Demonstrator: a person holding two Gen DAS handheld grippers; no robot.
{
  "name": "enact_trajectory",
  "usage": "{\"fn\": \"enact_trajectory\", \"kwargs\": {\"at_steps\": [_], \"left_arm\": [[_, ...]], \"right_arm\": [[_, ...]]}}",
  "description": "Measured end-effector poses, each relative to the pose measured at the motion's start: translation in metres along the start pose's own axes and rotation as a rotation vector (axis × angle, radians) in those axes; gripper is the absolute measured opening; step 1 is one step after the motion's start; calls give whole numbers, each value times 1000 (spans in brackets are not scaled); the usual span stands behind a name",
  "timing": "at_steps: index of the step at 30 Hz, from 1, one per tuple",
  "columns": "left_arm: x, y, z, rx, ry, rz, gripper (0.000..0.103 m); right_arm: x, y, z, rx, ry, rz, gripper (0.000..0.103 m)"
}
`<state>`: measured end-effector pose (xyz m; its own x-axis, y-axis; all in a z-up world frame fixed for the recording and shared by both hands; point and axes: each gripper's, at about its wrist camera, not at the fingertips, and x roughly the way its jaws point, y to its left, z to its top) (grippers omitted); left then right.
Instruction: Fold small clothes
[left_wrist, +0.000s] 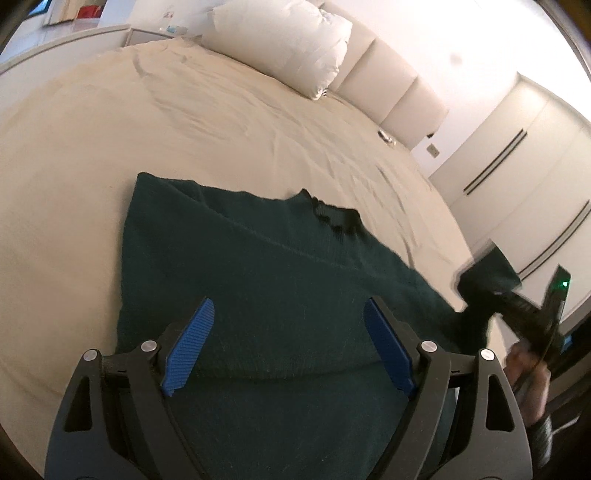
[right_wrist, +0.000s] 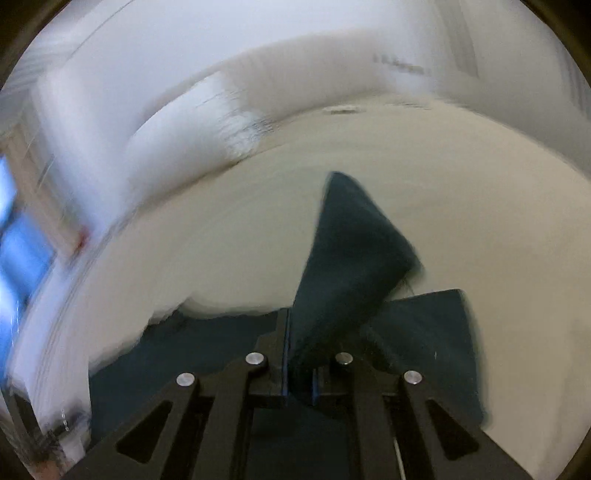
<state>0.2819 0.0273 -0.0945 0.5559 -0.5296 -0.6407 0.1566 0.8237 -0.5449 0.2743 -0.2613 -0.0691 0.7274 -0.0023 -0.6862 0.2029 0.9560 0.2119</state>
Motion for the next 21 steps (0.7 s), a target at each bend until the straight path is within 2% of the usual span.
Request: {"fn": "enact_trajectory", "kwargs": {"at_steps": [2,4,6,8,9,10,12,16,20,21], "left_arm": [[1,6,3,-32,7,-27,83],[3,9,6,-60,16,-54,83],[6,11,7,-74,27,-80,83],[14,12,7,-83,50,-85,83],[18,13,7,-92,65,-88,83],[24,12,7,-104,90,-99,83],[34,8,6,-116,122,-114,83],[62,-12,10,-99,196,-128,83],[104,-25,13,-83,300,-65,83],[110,-29,13,-67,303,-38,83]], "right_arm": [[36,66,-17,-161,60,20,9],[69,105,-39,-270,138,31,11],[95,117,-49,-310,216,40,16],[99,115,-57,-297,217,59,23],[96,111,-59,-280,208,87,34],[90,105,-63,-250,208,123,54],[84,95,-63,-189,208,152,75],[59,65,-69,-79,173,218,75],[37,18,-82,161,151,328,75],[29,8,-92,222,144,343,75]]}}
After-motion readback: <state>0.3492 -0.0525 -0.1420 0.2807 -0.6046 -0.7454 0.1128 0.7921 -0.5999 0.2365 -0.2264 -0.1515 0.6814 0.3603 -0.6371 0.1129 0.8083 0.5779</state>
